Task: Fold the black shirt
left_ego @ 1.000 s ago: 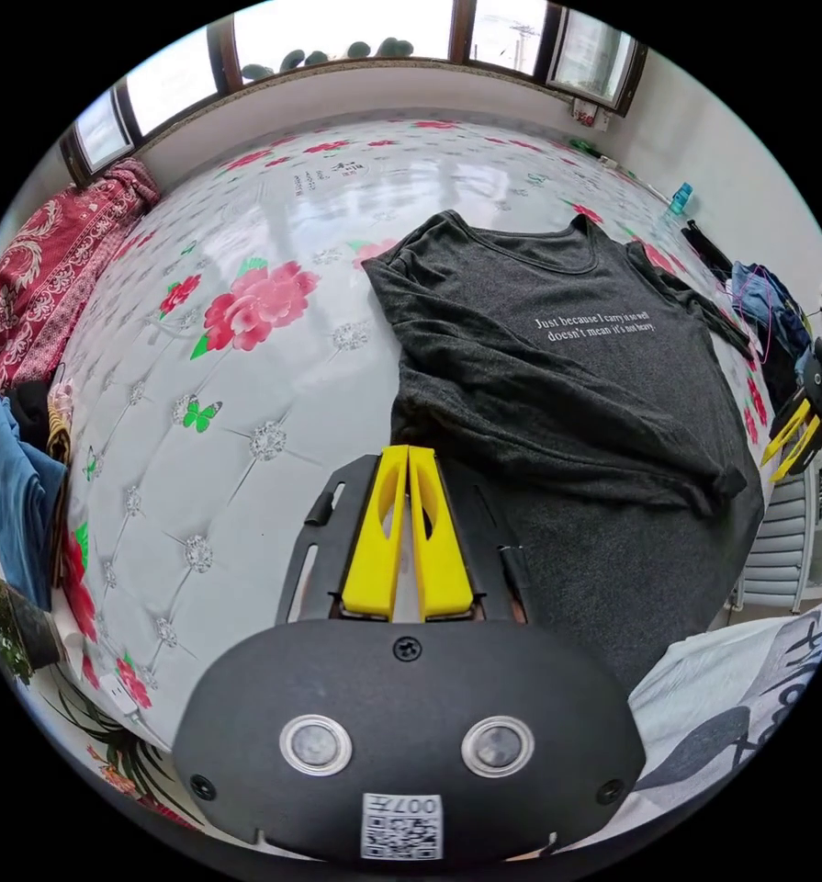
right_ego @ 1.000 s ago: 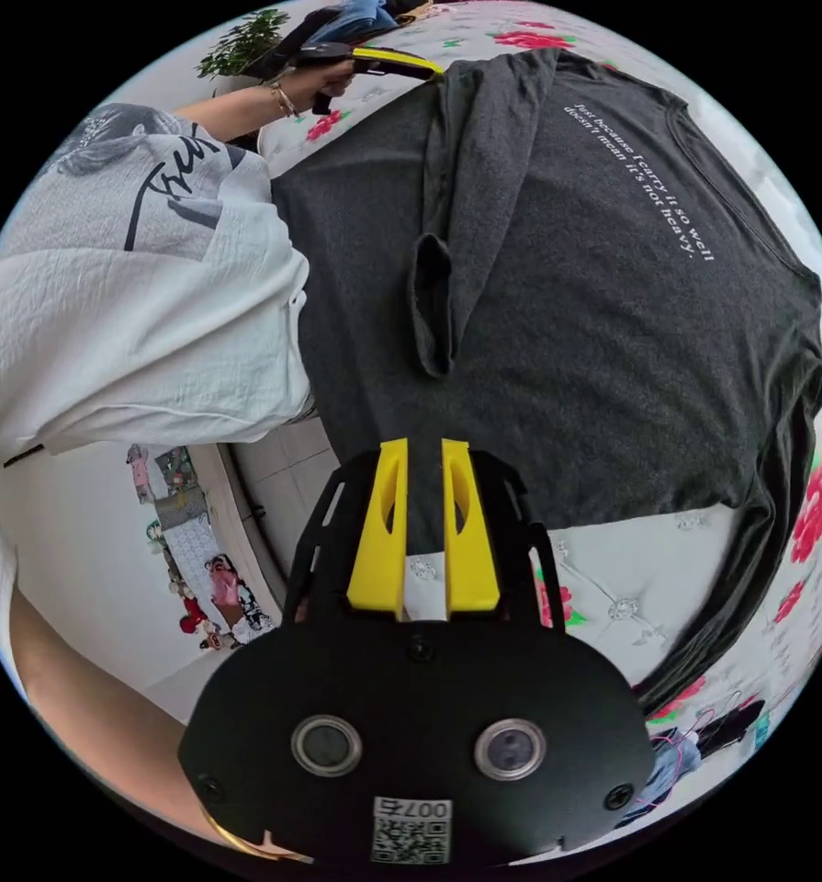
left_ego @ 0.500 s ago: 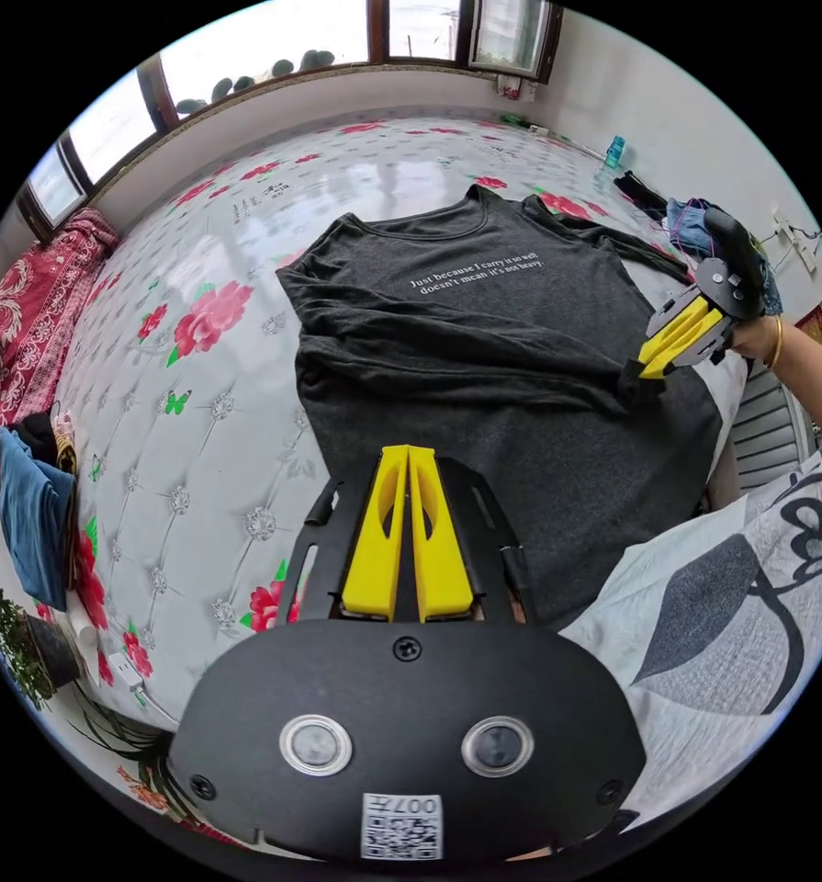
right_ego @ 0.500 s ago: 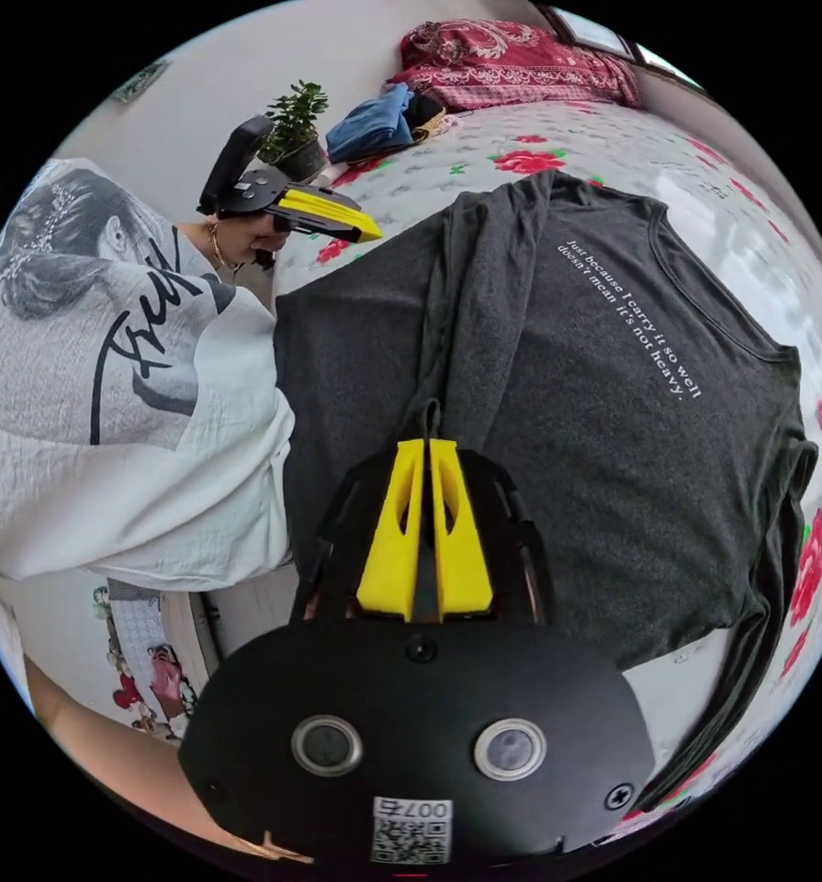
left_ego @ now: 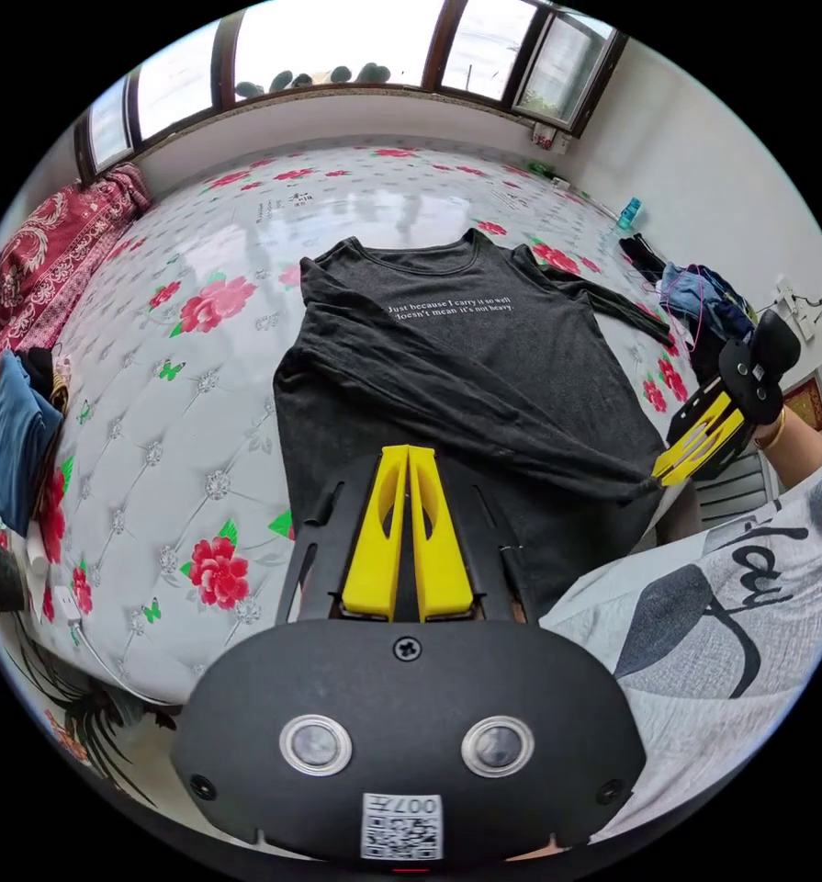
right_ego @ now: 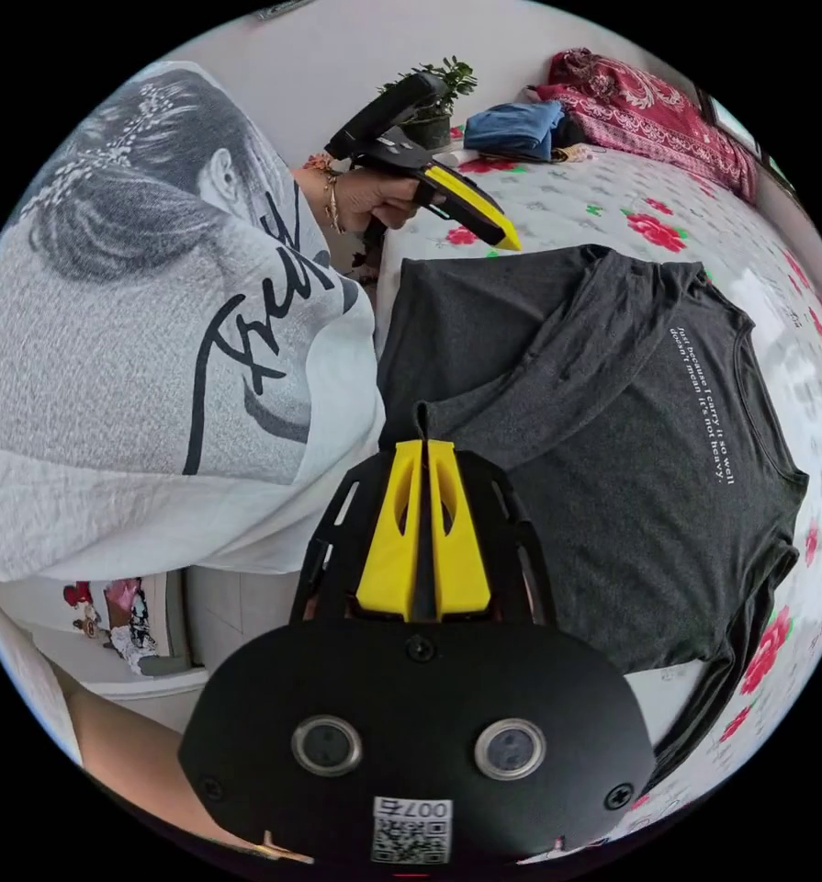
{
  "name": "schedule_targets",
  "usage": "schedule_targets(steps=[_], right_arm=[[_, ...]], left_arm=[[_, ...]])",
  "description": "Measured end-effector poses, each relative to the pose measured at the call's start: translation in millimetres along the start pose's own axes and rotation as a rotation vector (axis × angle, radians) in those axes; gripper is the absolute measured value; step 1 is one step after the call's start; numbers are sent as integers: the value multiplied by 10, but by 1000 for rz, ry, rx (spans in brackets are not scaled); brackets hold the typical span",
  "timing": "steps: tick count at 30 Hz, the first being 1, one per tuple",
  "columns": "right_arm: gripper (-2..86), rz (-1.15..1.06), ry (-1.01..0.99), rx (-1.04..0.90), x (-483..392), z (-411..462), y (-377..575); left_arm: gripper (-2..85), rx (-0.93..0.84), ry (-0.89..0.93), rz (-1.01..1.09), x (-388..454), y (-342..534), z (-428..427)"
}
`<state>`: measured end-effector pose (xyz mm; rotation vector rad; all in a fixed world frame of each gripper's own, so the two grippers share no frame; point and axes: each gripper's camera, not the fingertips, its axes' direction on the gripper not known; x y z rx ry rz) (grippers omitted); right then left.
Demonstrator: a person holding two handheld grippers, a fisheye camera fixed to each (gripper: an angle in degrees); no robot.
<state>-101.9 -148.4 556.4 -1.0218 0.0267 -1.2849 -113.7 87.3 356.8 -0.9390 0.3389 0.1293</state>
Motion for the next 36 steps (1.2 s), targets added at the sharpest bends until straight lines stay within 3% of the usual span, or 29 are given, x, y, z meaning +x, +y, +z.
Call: schedule_targets(steps=[4, 9, 17, 21, 24, 31, 36], right_arm=[[5, 12, -34, 21, 1, 31, 142], [35, 83, -184, -113, 95, 304, 287], [76, 284, 55, 241, 650, -487, -9], [86, 340, 190, 287, 1376, -665, -626], [87, 367, 161, 329, 1974, -701, -1071], [75, 437, 33, 189, 2957, -360, -1778], [29, 413, -15, 142, 3253, -325, -2155]], left_arm=[[-10, -3, -57, -6, -8, 89, -65], [-10, -11, -38, -17, -247, 6, -40], [-10, -8, -44, -64, -853, -376, 290], [-10, -26, 19, -140, -1233, -641, 546], [-10, -44, 52, -156, -1421, -781, 705], [-10, -95, 35, -21, -1488, -809, 931], [-9, -25, 78, 33, -1576, -816, 867]])
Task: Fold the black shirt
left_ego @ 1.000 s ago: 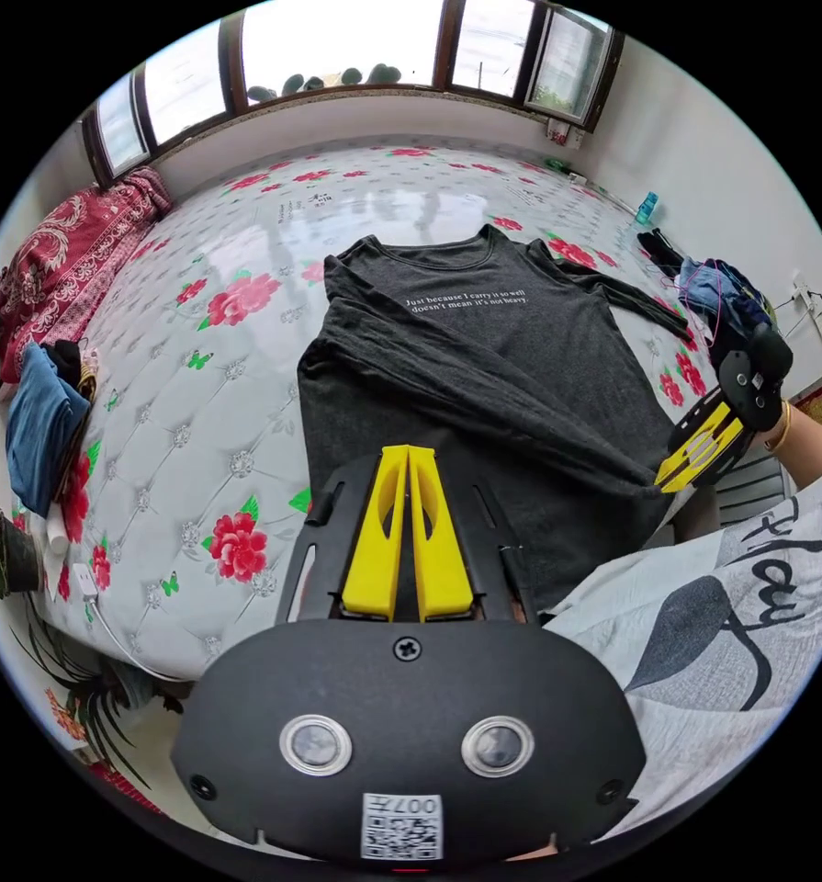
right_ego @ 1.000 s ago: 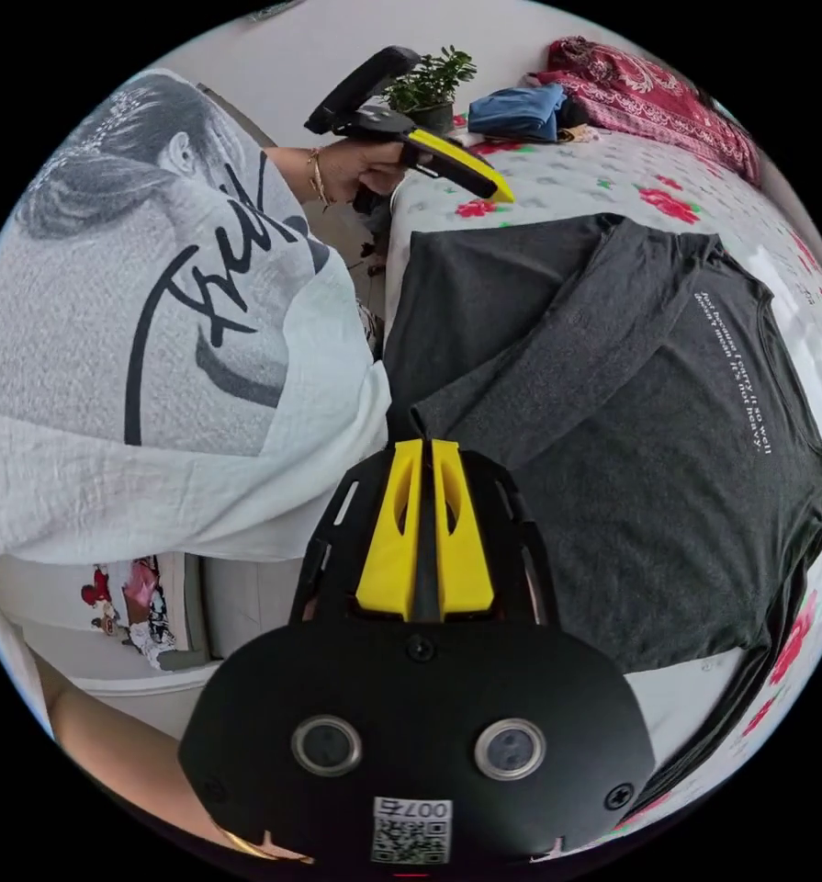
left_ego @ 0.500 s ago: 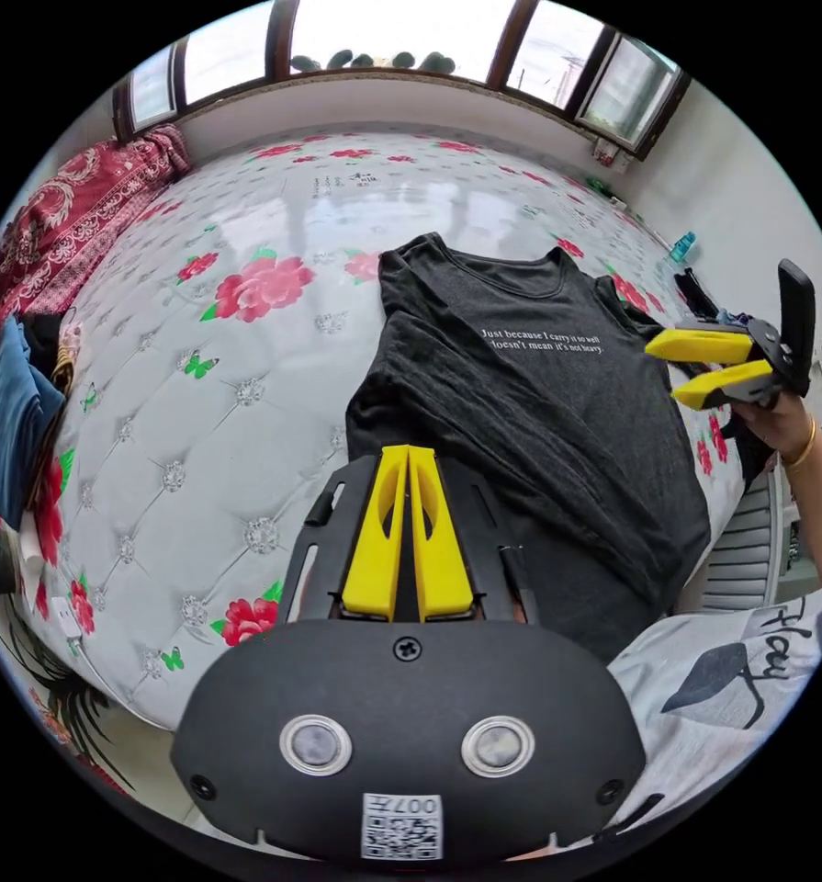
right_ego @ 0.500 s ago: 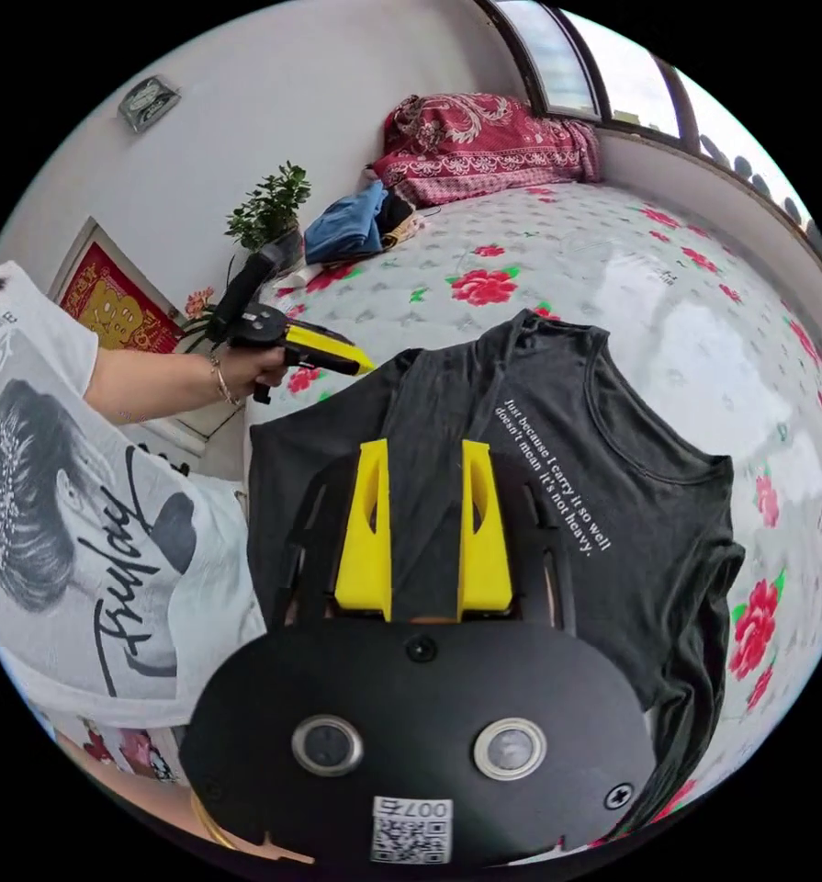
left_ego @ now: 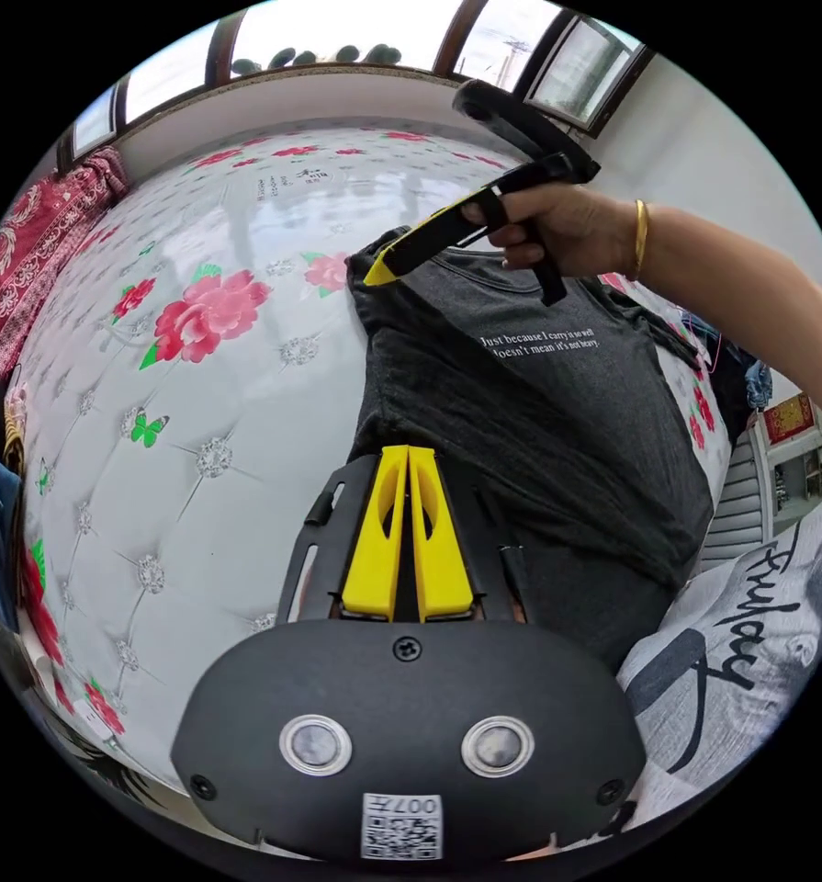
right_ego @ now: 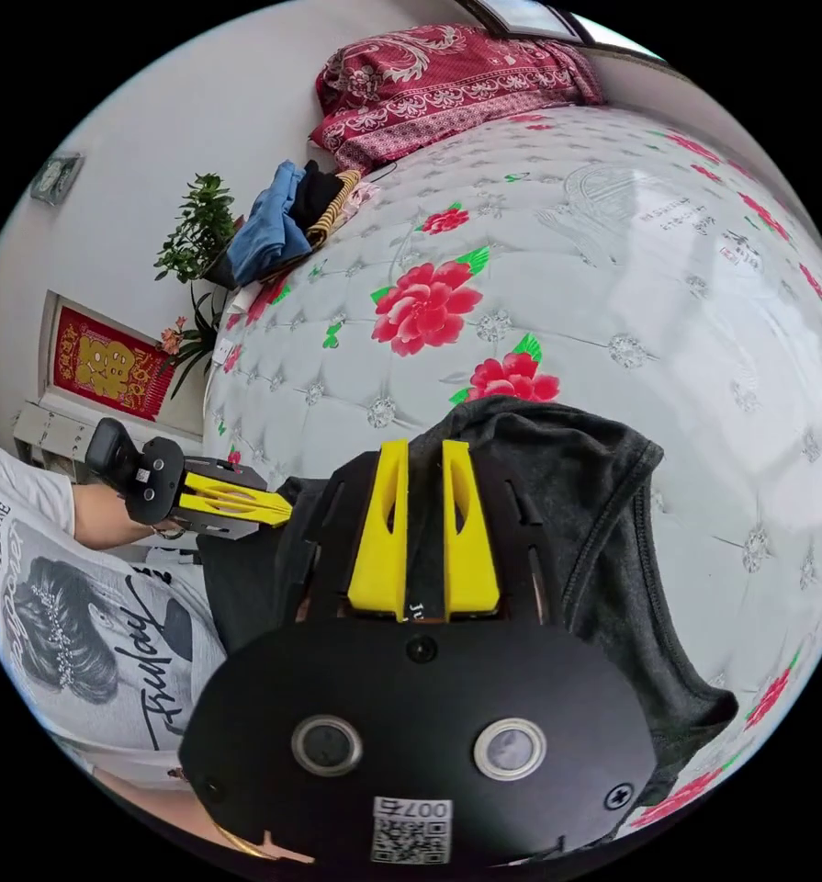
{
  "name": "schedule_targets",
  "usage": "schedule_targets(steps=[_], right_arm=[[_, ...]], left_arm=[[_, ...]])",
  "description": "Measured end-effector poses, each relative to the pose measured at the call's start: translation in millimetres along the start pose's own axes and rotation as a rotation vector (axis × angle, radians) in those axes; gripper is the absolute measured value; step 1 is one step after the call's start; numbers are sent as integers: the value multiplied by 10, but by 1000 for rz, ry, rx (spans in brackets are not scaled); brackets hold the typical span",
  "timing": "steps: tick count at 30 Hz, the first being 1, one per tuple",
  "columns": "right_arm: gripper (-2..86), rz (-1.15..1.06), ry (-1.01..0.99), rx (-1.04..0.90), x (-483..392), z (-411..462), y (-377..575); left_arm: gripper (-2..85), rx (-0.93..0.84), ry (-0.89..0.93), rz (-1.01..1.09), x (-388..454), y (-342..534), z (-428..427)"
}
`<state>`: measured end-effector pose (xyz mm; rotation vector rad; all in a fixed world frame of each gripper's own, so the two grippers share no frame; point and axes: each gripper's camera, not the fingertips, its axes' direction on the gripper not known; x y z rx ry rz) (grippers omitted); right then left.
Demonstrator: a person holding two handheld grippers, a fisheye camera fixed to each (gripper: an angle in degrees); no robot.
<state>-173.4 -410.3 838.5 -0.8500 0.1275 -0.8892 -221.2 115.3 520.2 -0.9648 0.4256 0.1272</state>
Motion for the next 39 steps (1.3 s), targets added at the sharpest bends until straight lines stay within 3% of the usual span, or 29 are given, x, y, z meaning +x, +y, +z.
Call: schedule_targets(steps=[7, 12, 15, 21, 25, 30, 32, 35, 39], right_arm=[[49, -154, 70, -23, -119, -265, -114], [83, -369, 281, -134, -165, -291, -316], [93, -549, 330, -216, -229, -174, -441], [96, -826, 357, -394, -297, 94, -632], [86, -926, 298, -388, -361, 122, -755], [36, -1060, 263, -501, -374, 269, -881], [18, -1078, 233, -539, -348, 257, -912], [4, -1054, 168, -506, -246, 91, -1038], [-1, -916, 59, -394, 136, -82, -1241]], left_arm=[[0, 34, -130, 94, -115, 302, -133], [60, 22, -386, 478, 204, 374, 60], [65, 8, -433, 585, 253, 407, 154], [98, 16, -387, 555, 252, 376, 100], [92, 61, -295, 566, 316, 343, -45], [63, -33, -311, 553, 182, 240, 309], [6, -17, -273, 577, 183, 209, 324], [-6, -45, -257, 582, 169, 150, 365], [-9, -41, -241, 372, -154, 120, 293]])
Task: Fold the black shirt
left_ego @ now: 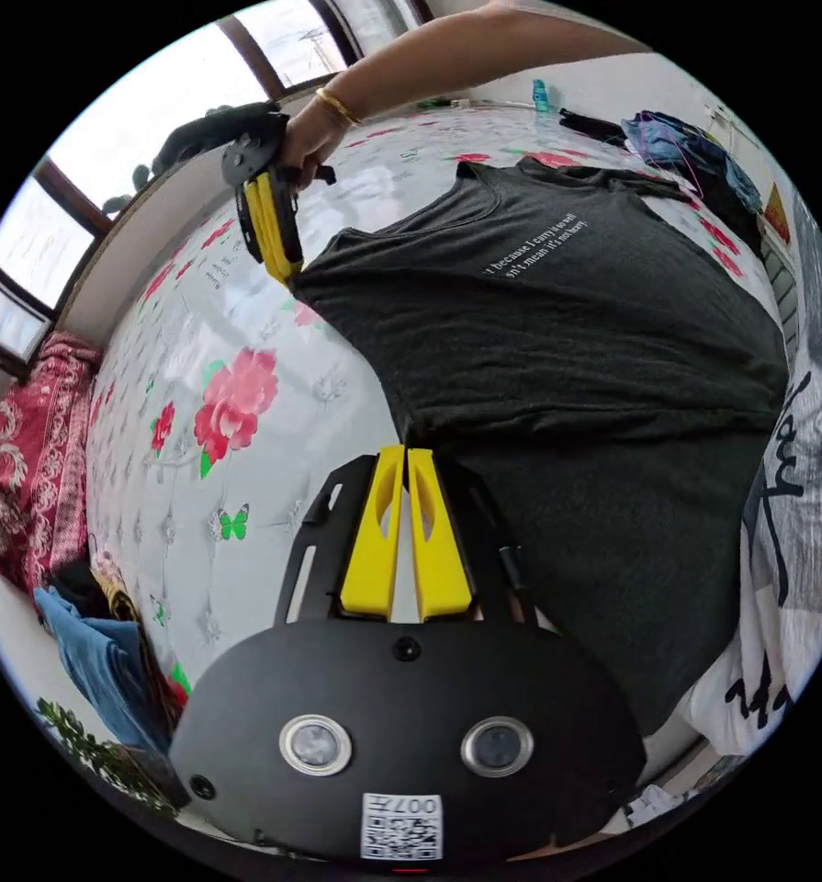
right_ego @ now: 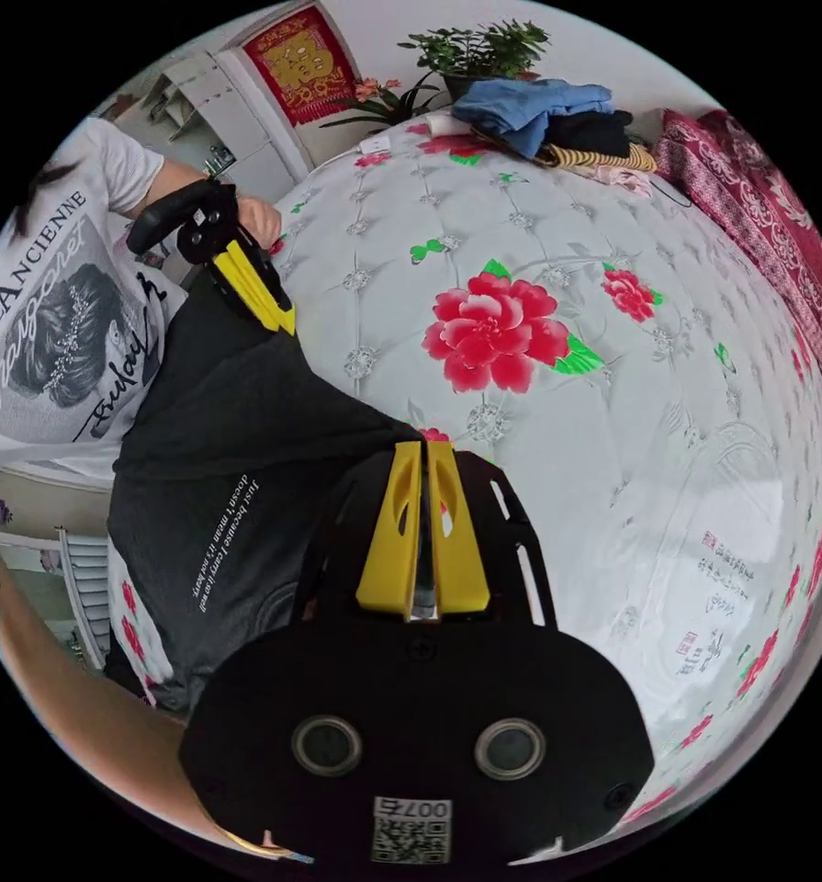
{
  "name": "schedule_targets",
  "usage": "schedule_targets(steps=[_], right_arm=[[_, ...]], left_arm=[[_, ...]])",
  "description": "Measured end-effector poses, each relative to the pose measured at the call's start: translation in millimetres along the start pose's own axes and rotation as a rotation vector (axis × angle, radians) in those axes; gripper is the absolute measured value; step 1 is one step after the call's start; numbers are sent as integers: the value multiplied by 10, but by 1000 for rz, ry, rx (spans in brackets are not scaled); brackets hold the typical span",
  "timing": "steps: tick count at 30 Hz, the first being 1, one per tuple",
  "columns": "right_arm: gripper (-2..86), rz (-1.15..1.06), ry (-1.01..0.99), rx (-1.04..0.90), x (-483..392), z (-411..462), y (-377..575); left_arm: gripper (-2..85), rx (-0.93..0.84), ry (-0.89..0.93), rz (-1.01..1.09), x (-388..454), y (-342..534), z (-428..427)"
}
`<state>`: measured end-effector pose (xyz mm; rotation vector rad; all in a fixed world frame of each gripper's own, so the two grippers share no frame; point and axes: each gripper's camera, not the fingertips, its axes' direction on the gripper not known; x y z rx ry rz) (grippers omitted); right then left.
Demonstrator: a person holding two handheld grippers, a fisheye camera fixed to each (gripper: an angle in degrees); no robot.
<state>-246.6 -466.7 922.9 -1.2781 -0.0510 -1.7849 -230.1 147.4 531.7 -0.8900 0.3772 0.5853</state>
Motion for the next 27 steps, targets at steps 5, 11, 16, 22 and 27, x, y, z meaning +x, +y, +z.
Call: schedule_targets(steps=[5, 11, 16, 22, 27], right_arm=[[3, 141, -55, 64, 348, 226, 307], [36, 312, -64, 280, 269, 1, 829], [62, 481, -37, 623, -564, -492, 1552], [81, 868, -18, 586, -2412, -129, 2198], [77, 1251, -154, 482, -3797, 661, 2402]], left_arm=[[-10, -17, 22, -138, -192, 49, 48], [-8, -12, 42, -137, -248, -45, 88], [-7, 1, 77, -198, -356, -10, -68], [-10, -11, -15, -295, -305, 223, -393], [-10, 12, 17, -242, 33, 38, -576]])
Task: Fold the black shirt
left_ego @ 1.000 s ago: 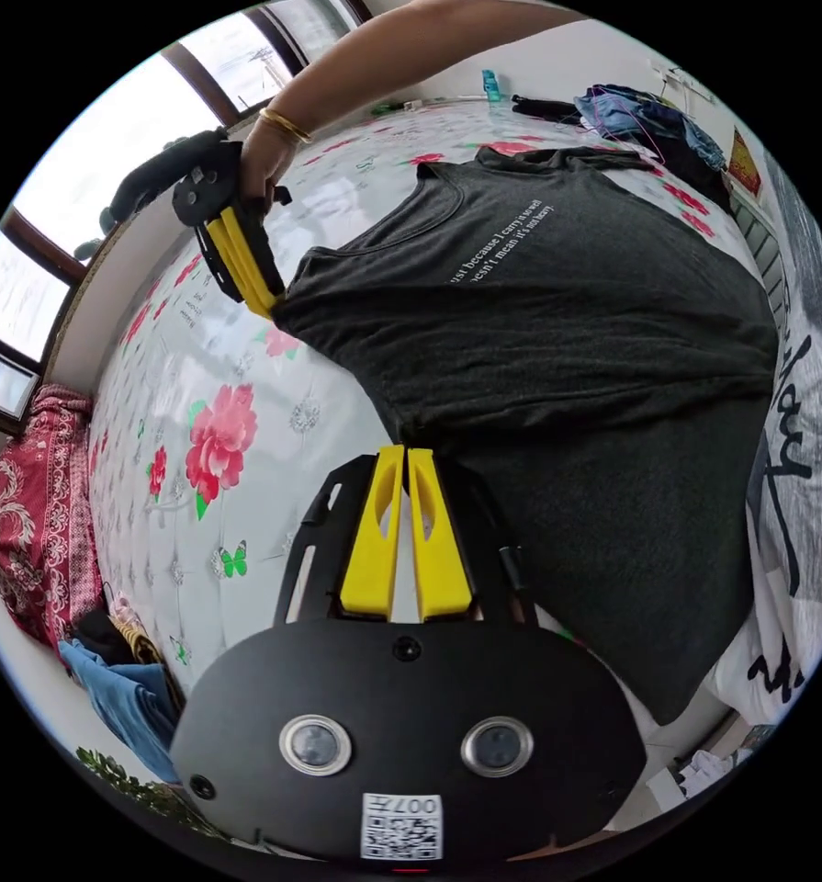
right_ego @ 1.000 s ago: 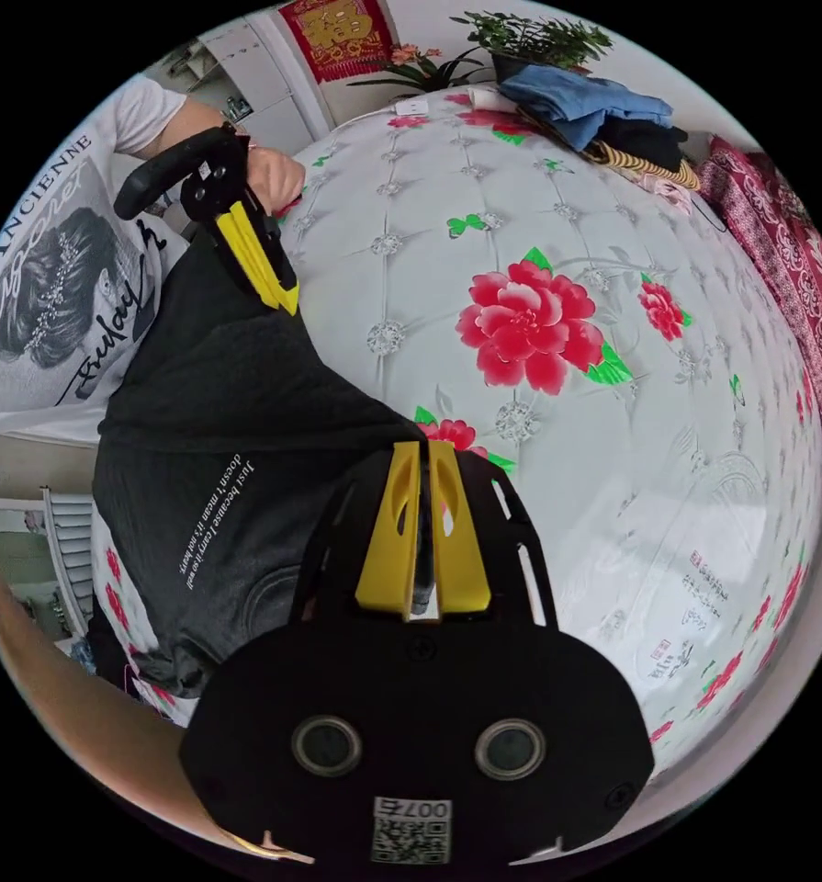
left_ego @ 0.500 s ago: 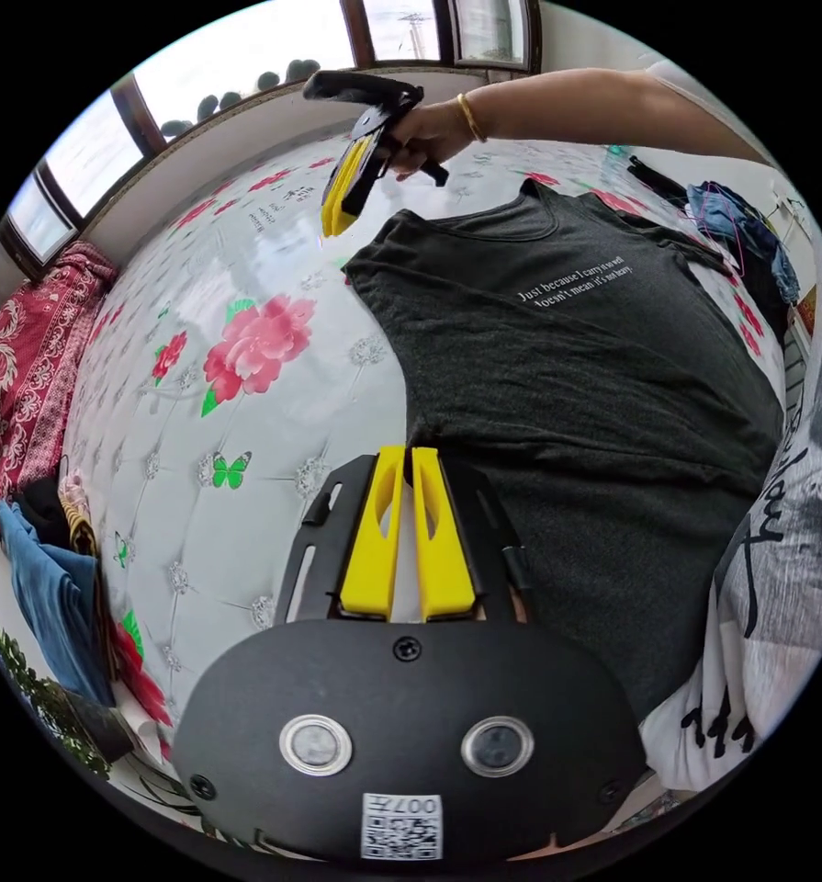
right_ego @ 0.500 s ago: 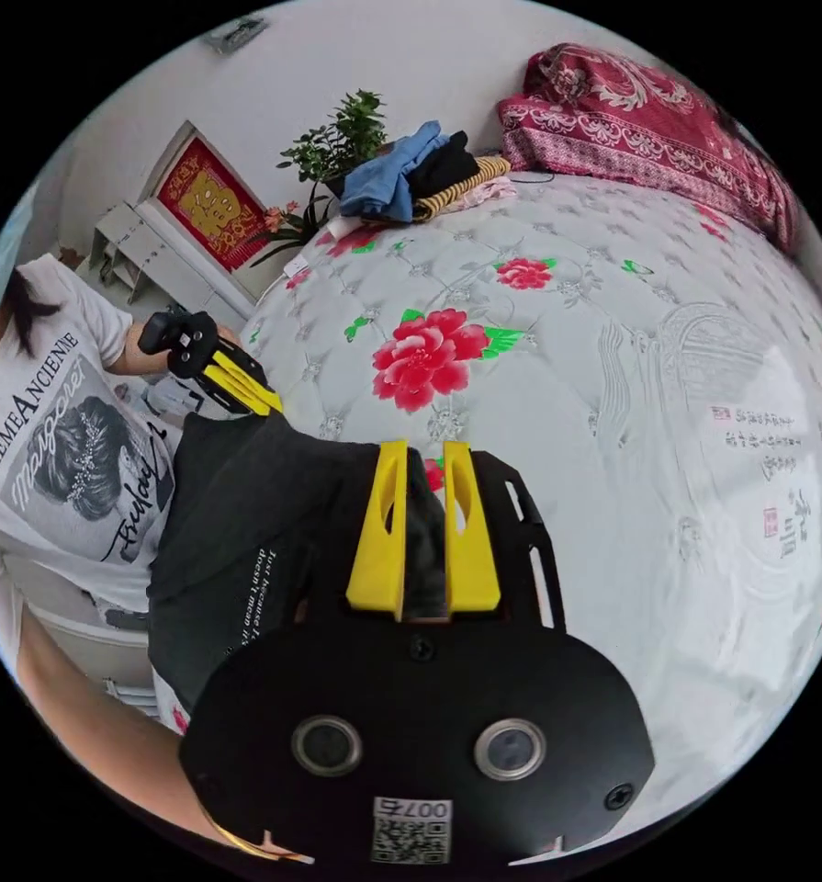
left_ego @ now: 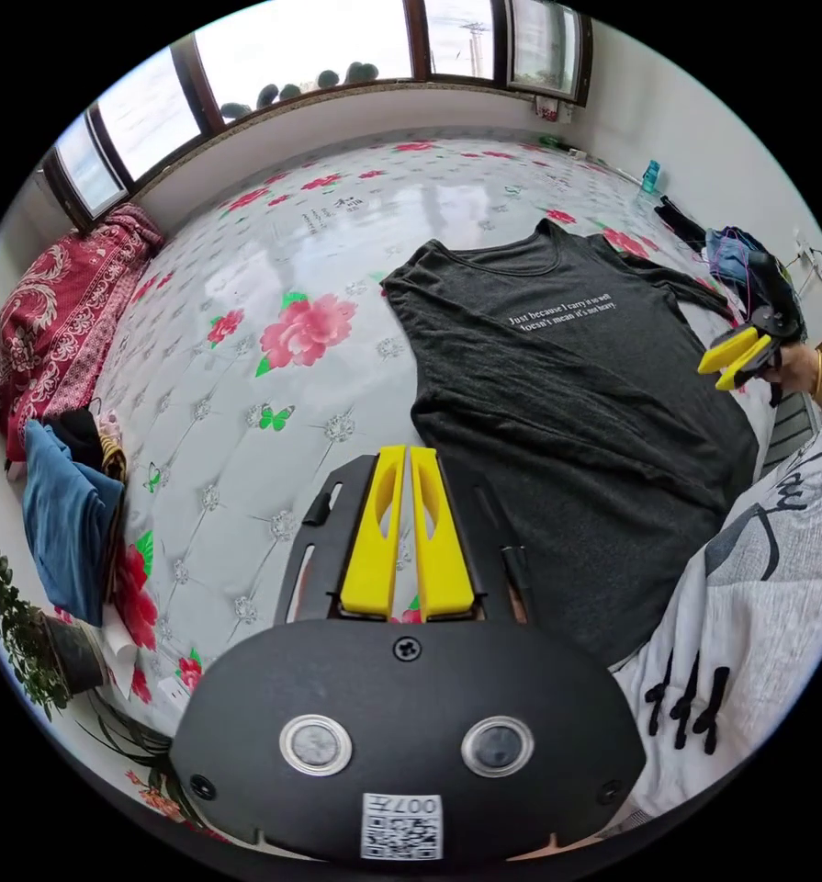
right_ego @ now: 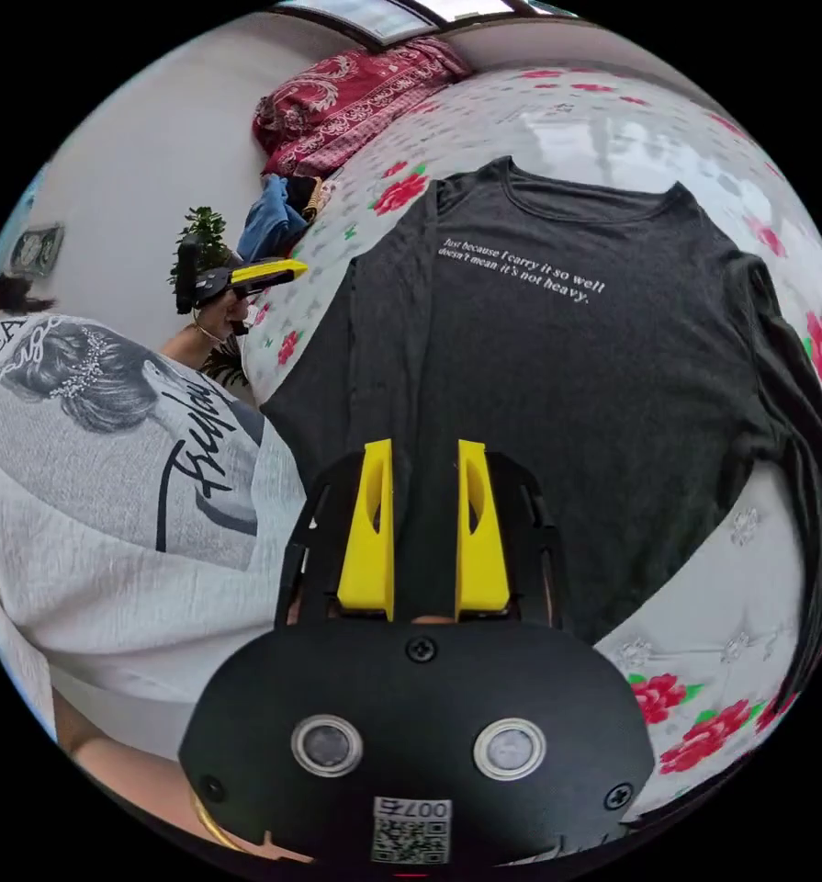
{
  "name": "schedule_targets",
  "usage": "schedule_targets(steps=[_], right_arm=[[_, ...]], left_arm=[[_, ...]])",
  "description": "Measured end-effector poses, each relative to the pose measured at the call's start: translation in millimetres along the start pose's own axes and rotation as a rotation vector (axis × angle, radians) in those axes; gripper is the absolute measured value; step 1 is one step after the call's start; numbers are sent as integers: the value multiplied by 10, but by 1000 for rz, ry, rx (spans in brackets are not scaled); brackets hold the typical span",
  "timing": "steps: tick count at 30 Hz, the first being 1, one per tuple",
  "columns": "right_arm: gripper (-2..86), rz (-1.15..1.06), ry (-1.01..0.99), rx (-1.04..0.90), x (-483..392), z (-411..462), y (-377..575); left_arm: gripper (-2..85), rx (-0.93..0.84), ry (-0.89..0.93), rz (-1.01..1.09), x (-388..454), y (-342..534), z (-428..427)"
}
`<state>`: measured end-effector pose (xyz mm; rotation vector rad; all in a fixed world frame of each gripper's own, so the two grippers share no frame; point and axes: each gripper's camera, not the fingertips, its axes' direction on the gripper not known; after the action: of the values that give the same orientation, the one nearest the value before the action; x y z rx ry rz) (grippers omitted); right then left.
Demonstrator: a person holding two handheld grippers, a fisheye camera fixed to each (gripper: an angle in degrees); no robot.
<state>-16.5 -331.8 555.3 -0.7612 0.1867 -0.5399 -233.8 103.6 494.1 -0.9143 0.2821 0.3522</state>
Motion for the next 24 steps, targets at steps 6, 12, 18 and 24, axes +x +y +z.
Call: schedule_targets(steps=[6, 12, 18, 24], right_arm=[[45, 129, -77, 26, -84, 364, 624], [11, 145, -63, 39, -113, 431, 752], [2, 63, 0, 77, -271, 69, 755], [1, 56, 47, 87, -328, -140, 729]], left_arm=[[-9, 54, -57, 332, 527, -541, -11], [-2, 42, 50, 832, 918, -1303, 273], [84, -54, -15, 1114, 1189, -1864, 634], [107, -178, -24, 1241, 1188, -2022, 968]])
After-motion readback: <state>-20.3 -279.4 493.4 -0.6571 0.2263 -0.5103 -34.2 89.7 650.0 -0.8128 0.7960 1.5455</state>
